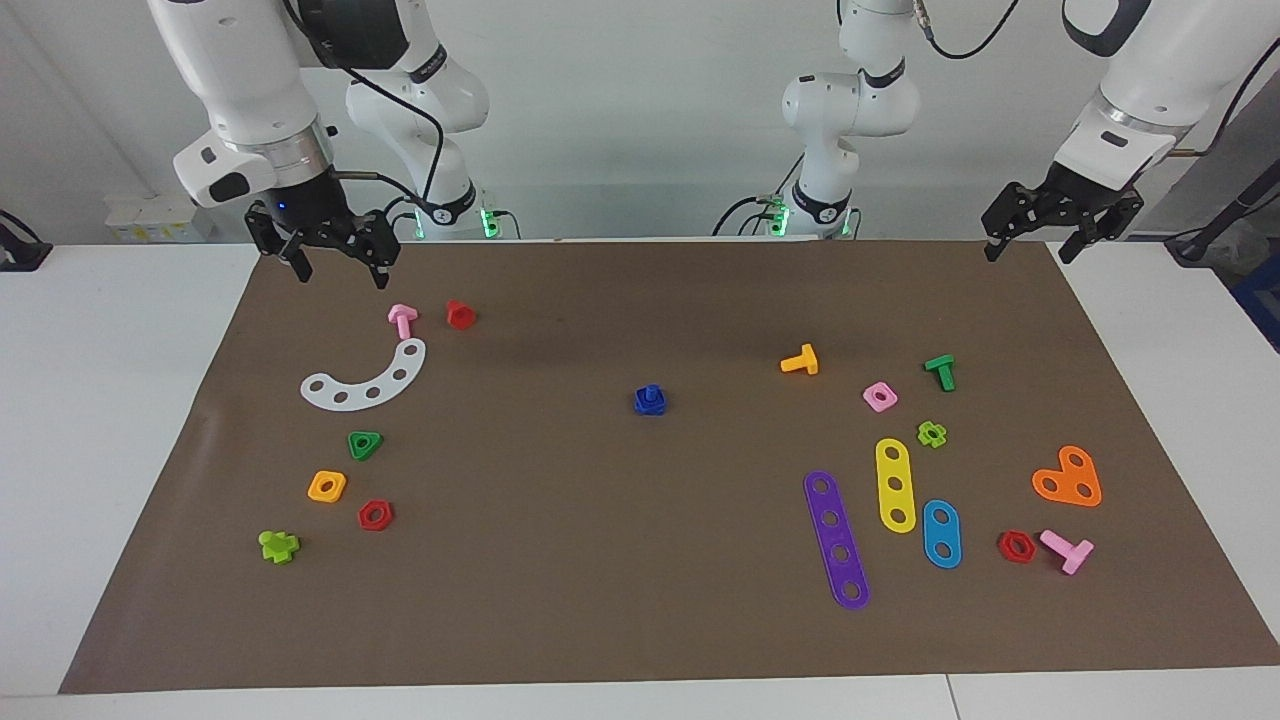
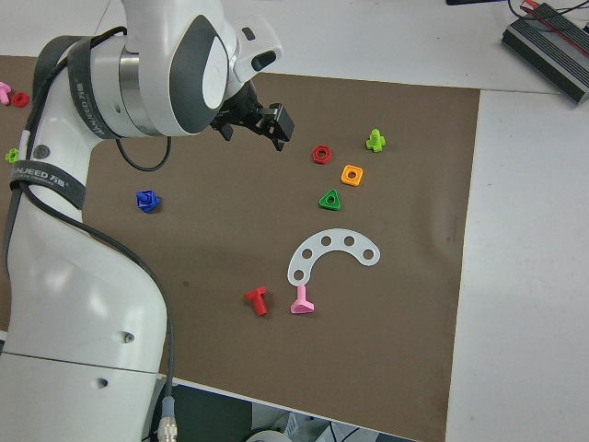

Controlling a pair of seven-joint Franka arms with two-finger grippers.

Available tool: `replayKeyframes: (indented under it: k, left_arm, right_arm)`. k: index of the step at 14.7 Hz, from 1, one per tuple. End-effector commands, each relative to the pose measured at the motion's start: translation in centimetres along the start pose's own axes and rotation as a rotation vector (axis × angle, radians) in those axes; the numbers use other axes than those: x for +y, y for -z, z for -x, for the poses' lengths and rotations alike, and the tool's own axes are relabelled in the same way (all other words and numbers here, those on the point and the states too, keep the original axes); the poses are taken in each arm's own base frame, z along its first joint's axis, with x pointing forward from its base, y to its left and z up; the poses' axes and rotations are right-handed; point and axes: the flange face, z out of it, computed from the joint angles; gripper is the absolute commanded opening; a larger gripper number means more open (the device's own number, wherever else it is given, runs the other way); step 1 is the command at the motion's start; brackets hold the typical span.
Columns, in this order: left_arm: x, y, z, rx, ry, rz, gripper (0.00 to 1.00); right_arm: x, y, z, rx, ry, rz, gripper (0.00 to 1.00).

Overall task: Unscrew and place screws in storage area
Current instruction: 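Reach the left gripper toward the blue bolt at the mat centre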

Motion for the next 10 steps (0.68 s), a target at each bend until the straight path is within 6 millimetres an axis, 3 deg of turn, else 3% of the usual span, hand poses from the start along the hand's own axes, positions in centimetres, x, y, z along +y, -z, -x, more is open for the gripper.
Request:
replayKeyframes:
  k: [1,4,5,9,10]
  left_arm:
    - [-0.2,0.2,0.4,0.000,0.004,0.021,1.00]
    - [1.2,-0.4,0.4,-0.012,-0.009,0.023,1.00]
    - [2.9,-1.5,0.4,-0.037,-0.031,0.026,1.00]
    - [14.8,-6.9,-0.8,-0.043,0.065,0.076,0.94]
    - [16.7,-7.9,-1.1,-0.020,0.103,0.136,0.91]
  right_arm:
    - [0.2,0.2,0.5,-0.008,0.023,-0.020,1.00]
    - [0.0,0.3,0.5,-0.006,0.026,-0.022,1.00]
    - [0.1,0.3,0.5,-0.007,0.023,-0.022,1.00]
    - [0.5,0.2,0.5,-0.010,0.017,-0.019,1.00]
    - [0.4,0.2,0.5,-0.009,0.018,-0.020,1.00]
